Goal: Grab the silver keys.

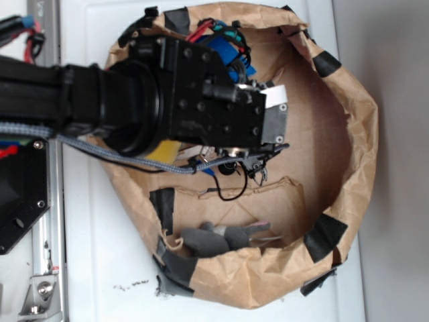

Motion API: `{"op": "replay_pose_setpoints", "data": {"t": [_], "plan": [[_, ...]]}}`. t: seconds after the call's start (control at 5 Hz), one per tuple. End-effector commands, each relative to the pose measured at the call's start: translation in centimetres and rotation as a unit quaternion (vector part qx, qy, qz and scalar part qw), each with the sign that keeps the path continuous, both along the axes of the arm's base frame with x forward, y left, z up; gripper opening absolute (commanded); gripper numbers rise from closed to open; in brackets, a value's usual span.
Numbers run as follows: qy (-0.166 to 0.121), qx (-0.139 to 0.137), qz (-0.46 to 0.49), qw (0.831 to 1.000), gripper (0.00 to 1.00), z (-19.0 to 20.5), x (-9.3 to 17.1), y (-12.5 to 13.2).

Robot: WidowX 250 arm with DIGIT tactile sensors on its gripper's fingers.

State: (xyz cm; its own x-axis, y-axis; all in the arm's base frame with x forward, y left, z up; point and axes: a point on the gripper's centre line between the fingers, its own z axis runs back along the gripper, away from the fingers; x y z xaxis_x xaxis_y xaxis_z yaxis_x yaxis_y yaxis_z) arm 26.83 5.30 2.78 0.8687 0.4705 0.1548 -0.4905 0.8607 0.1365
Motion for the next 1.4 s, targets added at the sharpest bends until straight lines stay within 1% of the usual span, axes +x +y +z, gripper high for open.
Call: {"op": "replay_pose_setpoints", "data": {"t": [0.0,0.2,0.4,0.6,0.8,1.0,1.2], "plan": [[-0.033,-0.006,0.003,0.999,0.0,2.5,0.5,0.6],[-0.032,-0.005,0.001,0.999,0.0,2.6,0.6,0.6],[-0.023,-0.013,-0.001,1.0,0.0,3.6,0.8,0.4],[0.027,-0.066,-0.008,0.997,0.0,8.4,0.8,-1.6],[-0.056,-0.174,-0.037,0.982,0.0,13.6,-0.1,-2.3],[-0.077,-0.179,-0.057,0.979,0.0,18.2,-0.8,-2.3],[-0.088,-0.159,-0.075,0.981,0.0,17.5,-0.8,-2.5]]}}
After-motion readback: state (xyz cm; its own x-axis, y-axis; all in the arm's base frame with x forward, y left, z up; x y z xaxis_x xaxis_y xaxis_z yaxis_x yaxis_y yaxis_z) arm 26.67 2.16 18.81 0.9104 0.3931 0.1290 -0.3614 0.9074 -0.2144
